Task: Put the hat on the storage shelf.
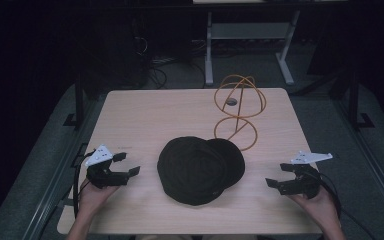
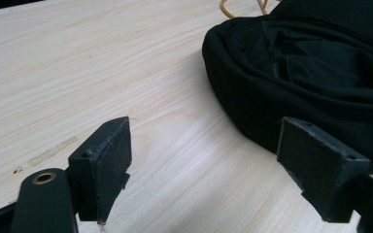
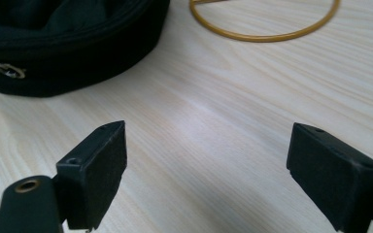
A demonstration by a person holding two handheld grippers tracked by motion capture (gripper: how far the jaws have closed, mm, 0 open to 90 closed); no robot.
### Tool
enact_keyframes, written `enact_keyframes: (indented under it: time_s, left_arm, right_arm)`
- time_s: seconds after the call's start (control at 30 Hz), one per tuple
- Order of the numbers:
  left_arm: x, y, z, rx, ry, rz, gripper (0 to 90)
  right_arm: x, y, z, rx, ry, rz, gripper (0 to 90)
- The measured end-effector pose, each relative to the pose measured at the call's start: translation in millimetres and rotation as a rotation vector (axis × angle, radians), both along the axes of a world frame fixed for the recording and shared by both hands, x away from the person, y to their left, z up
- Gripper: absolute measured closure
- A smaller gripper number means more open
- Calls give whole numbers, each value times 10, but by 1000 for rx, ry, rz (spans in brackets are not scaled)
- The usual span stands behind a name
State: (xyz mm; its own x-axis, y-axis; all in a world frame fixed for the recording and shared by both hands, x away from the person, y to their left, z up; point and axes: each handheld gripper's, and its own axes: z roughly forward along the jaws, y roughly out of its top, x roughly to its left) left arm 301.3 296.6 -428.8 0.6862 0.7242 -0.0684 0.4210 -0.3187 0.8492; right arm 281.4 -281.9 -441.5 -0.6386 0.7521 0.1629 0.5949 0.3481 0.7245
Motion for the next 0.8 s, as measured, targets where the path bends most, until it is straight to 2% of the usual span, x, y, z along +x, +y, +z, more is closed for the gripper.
enact_keyframes:
  time_s: [0.17, 0.23, 0.37, 0.4, 0.47, 0.63, 0.8]
  left_arm:
    - [11, -1, -35, 5, 30, -4, 182]
    - [7, 7, -26, 10, 25, -9, 182]
    - [1, 28, -18, -8, 27, -3, 182]
    - [1, 28, -18, -8, 27, -3, 181]
    - [2, 38, -23, -15, 32, 2, 181]
    - [21, 29, -41, -8, 45, 1, 182]
    - [25, 35, -42, -12, 50, 6, 182]
  right_arm:
    - [-1, 66, 18, 6, -1, 16, 143]
    - [-33, 125, 61, 3, -15, 32, 144]
    - [-57, 200, 150, 10, -50, 47, 147]
    - [-57, 200, 150, 10, -50, 47, 147]
    - [-69, 241, 187, 41, -52, 64, 147]
    - [-84, 330, 283, 61, -63, 99, 161]
    - [-95, 436, 369, 59, -81, 137, 161]
